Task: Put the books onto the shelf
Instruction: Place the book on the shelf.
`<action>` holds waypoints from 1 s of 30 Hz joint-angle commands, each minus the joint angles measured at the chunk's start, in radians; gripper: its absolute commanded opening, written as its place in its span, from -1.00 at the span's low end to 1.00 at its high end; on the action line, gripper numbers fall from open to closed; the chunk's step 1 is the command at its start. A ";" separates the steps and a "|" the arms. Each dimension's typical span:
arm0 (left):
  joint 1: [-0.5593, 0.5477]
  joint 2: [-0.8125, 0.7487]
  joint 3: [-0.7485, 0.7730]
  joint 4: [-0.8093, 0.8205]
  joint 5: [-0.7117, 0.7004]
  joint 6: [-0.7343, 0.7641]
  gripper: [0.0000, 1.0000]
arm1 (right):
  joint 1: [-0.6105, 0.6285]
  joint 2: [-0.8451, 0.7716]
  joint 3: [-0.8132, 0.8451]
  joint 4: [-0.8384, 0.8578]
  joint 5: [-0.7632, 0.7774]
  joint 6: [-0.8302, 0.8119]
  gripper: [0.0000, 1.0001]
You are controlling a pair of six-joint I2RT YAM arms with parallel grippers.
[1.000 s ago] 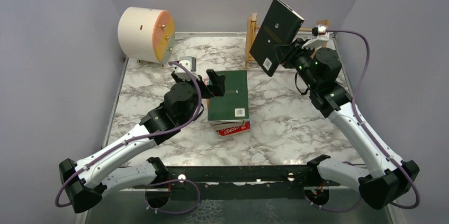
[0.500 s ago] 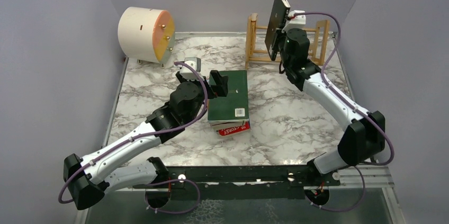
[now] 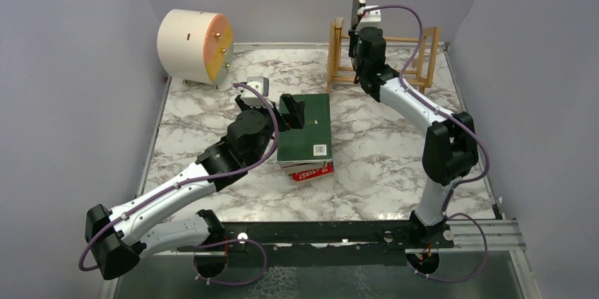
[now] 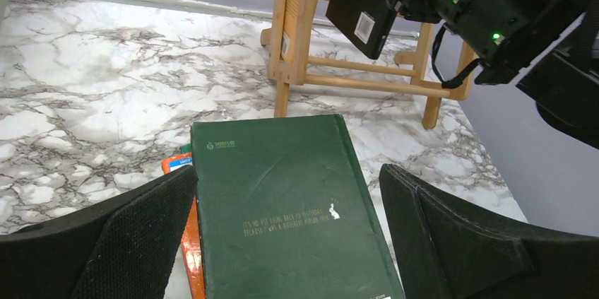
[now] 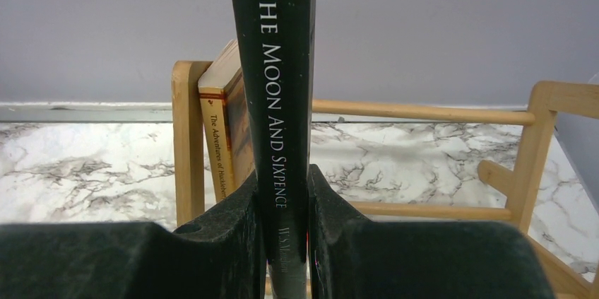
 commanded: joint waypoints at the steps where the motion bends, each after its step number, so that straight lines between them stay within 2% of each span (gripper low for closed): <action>1: 0.000 -0.003 -0.004 0.021 -0.025 0.023 0.98 | 0.001 0.051 0.102 0.141 0.032 -0.034 -0.99; 14: 0.005 -0.013 -0.006 0.005 -0.044 0.026 0.98 | 0.001 0.212 0.263 0.017 0.008 -0.009 -0.99; 30: 0.008 -0.022 -0.013 0.000 -0.047 0.026 0.98 | 0.000 0.292 0.302 -0.056 -0.079 0.063 -0.99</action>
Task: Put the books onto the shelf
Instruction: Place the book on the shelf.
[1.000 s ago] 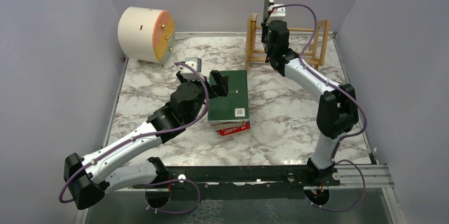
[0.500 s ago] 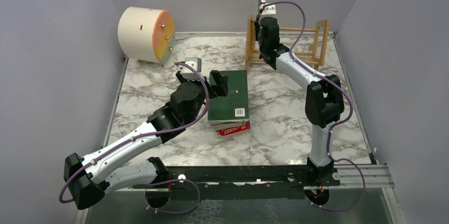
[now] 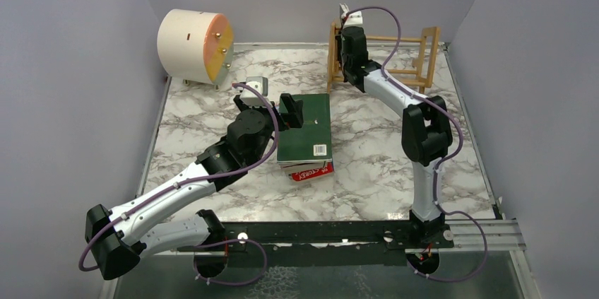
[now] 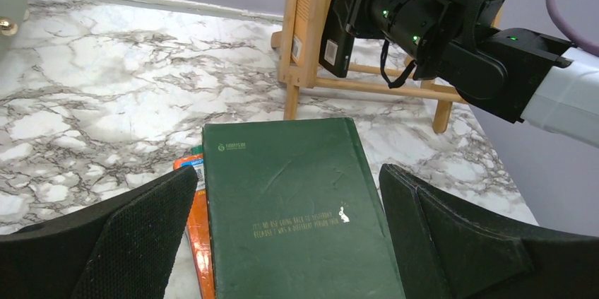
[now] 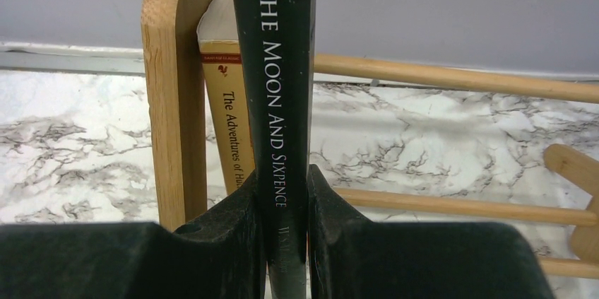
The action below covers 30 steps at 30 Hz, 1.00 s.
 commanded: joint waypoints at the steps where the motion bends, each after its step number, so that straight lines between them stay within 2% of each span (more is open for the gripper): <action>1: 0.005 -0.022 -0.015 0.004 -0.023 0.011 0.98 | 0.001 0.008 0.066 0.067 -0.053 0.041 -0.99; 17: 0.007 -0.023 -0.013 0.002 -0.025 0.014 0.98 | 0.000 0.020 0.070 0.056 -0.112 0.100 -0.97; 23: 0.009 -0.032 -0.017 0.001 -0.024 0.013 0.98 | 0.001 0.005 0.055 0.051 -0.100 0.109 -0.72; 30: 0.009 -0.031 -0.020 0.002 -0.022 0.009 0.98 | 0.001 -0.030 0.019 0.055 -0.094 0.119 -0.56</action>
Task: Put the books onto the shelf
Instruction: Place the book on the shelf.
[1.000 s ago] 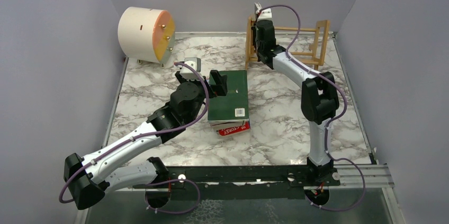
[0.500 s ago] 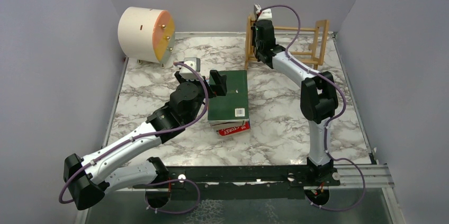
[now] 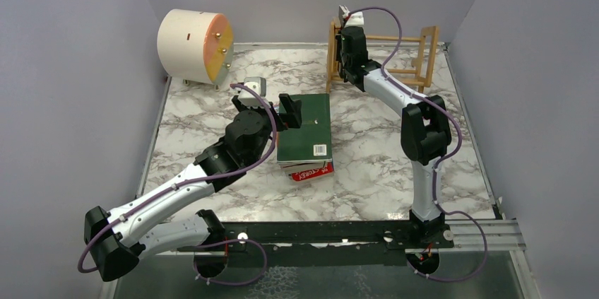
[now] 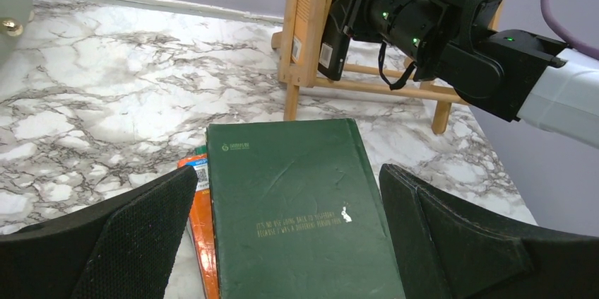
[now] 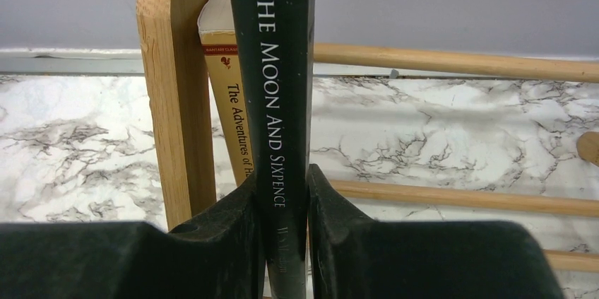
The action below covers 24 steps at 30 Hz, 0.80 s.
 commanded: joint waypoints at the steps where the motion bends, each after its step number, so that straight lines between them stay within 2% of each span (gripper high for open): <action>1: 0.005 -0.017 -0.019 0.007 -0.020 0.008 0.98 | 0.005 -0.060 -0.008 0.082 -0.041 0.029 -0.54; 10: 0.006 -0.017 -0.023 0.010 -0.016 0.002 0.98 | 0.006 -0.117 -0.068 0.094 -0.047 0.042 -0.40; 15: 0.005 -0.022 -0.026 0.008 -0.016 0.001 0.98 | 0.006 -0.153 -0.097 0.094 -0.045 0.049 -0.39; 19: 0.005 -0.019 -0.025 0.001 -0.025 -0.003 0.98 | 0.010 -0.211 -0.134 0.093 -0.026 0.050 -0.39; 24: 0.008 0.021 0.007 -0.044 -0.038 -0.018 0.98 | 0.018 -0.314 -0.186 0.023 -0.031 0.074 -0.28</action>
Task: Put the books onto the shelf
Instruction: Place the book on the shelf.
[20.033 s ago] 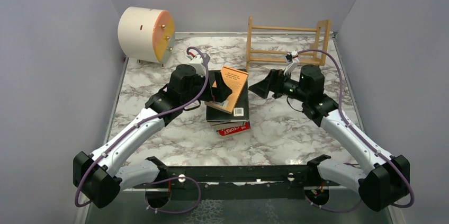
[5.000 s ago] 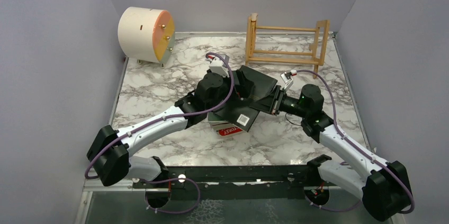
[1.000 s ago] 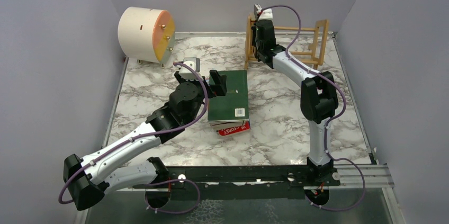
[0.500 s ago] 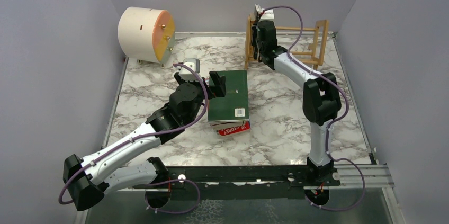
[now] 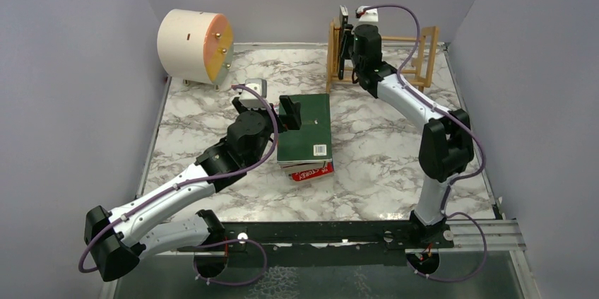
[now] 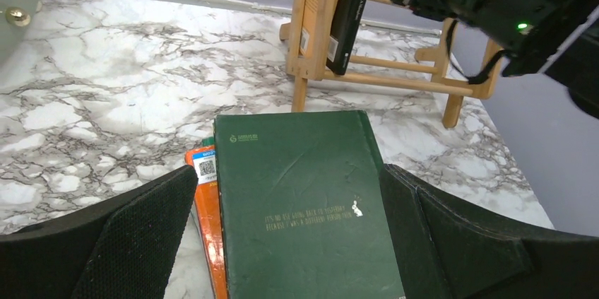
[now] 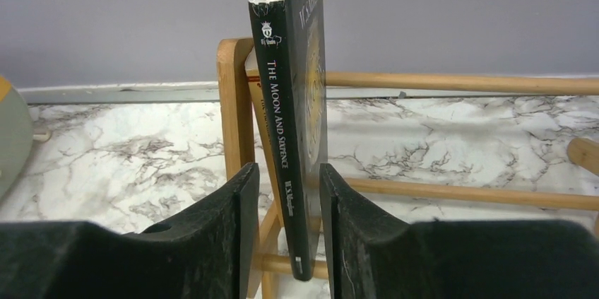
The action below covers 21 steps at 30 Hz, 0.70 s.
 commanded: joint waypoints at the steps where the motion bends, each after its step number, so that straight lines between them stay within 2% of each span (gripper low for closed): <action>1: 0.008 0.033 0.033 -0.051 -0.031 -0.016 0.98 | 0.016 -0.134 -0.051 -0.049 -0.015 0.034 -0.21; 6: 0.045 0.075 0.056 -0.076 0.058 -0.049 0.98 | 0.025 -0.274 -0.132 -0.182 -0.154 0.105 0.10; 11: 0.076 0.107 0.070 -0.111 0.115 -0.066 0.98 | 0.028 -0.417 -0.267 -0.239 -0.365 0.181 0.12; 21: 0.119 0.153 0.058 -0.113 0.249 -0.094 0.98 | 0.028 -0.654 -0.548 -0.225 -0.567 0.295 0.13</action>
